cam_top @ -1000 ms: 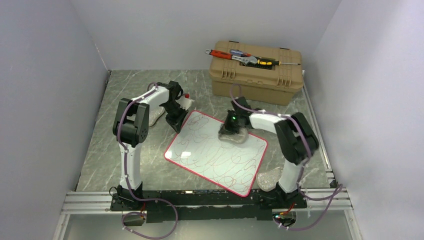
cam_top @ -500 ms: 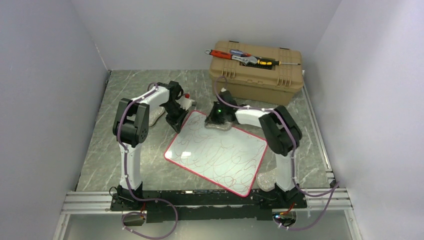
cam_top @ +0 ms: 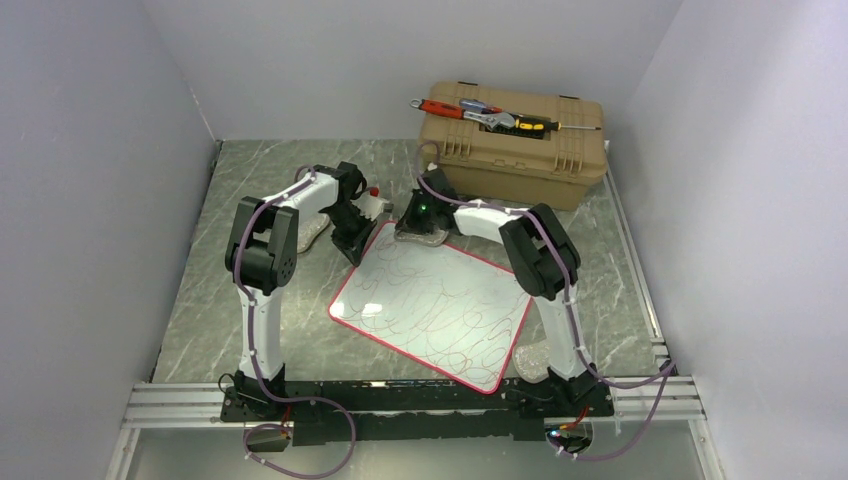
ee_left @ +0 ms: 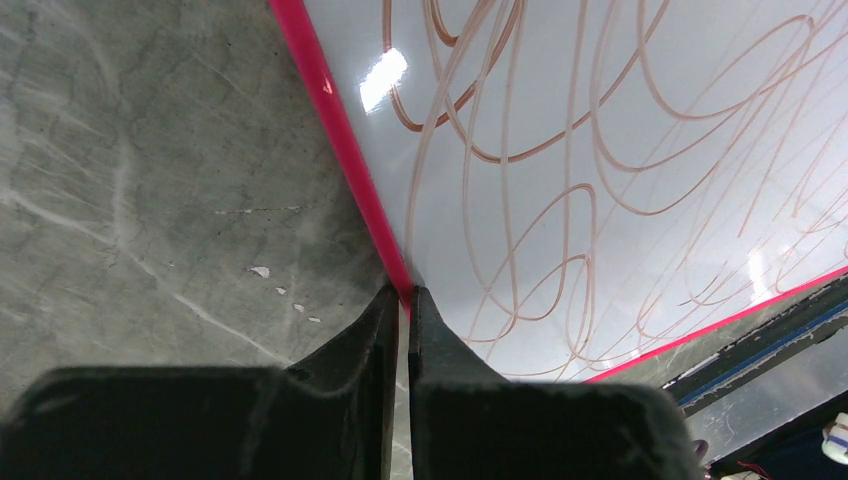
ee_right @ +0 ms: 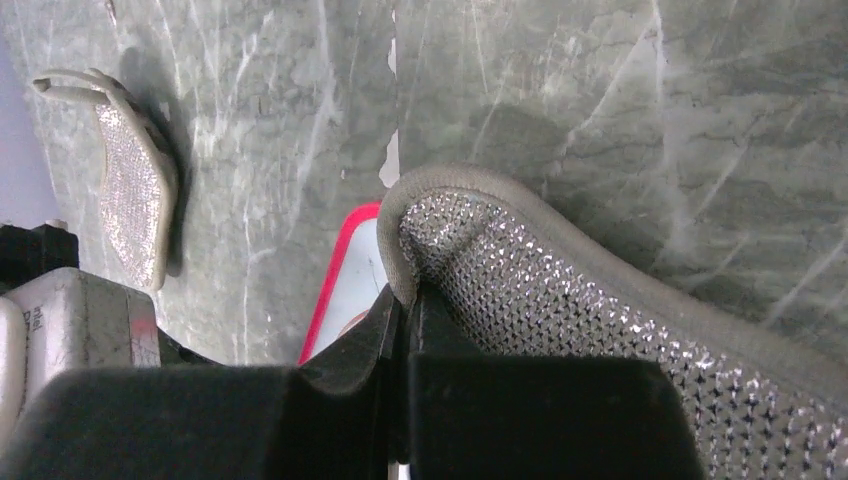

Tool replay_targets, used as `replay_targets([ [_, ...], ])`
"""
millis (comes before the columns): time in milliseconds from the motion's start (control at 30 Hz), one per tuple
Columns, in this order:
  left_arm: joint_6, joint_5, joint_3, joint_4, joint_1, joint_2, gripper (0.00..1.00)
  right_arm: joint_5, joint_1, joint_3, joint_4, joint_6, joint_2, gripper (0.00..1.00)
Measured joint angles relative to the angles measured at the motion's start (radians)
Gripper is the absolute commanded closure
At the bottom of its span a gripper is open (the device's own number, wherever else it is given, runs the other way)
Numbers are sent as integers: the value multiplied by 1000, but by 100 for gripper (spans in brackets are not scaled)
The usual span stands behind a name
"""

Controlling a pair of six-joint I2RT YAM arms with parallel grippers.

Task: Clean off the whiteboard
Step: Hold the whiteboard at the center of the board.

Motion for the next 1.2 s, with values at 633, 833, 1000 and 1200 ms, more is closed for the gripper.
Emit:
replay_targets([
  [633,1,-2,-5,2,0,-2,96,18,12,-25,70,-3,1,100],
  [833,0,-2,-6,2,0,-2,96,29,25,-156,159,7,-57,100],
  [1000,1,-2,-10,6,0,-4,96,-14,-108,-520,224,15,-303,100],
  [1200,1,-2,-12,8,0,-5,96,-69,-115,-446,235,29,-237,100],
])
